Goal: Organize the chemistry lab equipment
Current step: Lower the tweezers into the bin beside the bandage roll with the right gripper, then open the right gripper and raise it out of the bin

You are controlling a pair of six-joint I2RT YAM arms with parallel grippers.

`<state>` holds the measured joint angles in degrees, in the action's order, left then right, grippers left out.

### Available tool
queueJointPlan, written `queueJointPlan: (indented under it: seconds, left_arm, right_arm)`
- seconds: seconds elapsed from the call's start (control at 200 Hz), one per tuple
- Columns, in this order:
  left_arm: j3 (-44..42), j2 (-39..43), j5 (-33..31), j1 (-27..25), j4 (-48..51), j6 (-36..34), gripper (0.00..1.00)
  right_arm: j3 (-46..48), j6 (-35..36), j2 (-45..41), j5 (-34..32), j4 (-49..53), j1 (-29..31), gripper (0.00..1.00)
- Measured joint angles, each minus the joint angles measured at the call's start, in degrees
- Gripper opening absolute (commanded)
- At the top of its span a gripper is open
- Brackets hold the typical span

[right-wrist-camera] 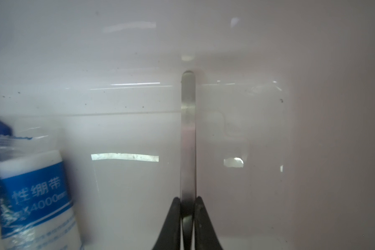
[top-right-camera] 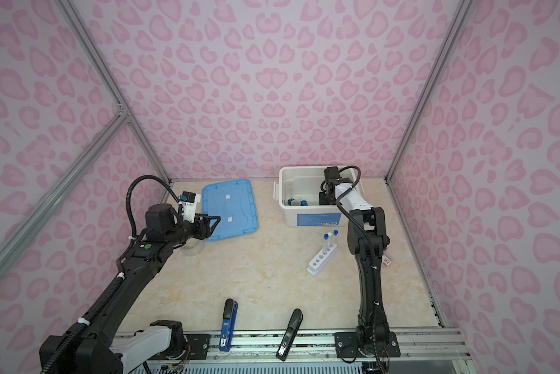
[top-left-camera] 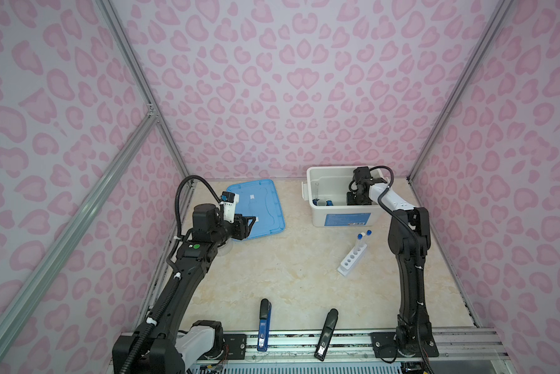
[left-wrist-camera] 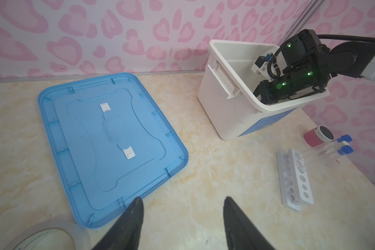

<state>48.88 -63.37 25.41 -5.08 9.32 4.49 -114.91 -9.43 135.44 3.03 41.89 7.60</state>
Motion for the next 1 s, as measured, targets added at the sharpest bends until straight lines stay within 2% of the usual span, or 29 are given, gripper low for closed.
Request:
queueJointPlan:
  seconds: [0.52,0.865,1.0]
  left_arm:
    - [-0.5,0.9,-0.2,0.0,0.0,0.0,0.61]
    - [-1.1,1.9,-0.3,0.0,0.0,0.1,0.62]
    - [-1.1,1.7,-1.1,0.0,0.0,0.3,0.62]
  right_arm:
    - [0.0,0.0,0.1,0.0,0.1,0.0,0.21]
    - [0.1,0.2,-5.1,-0.1,1.1,0.0,0.34]
    - [0.3,0.2,-8.4,-0.5,1.3,0.0,0.35]
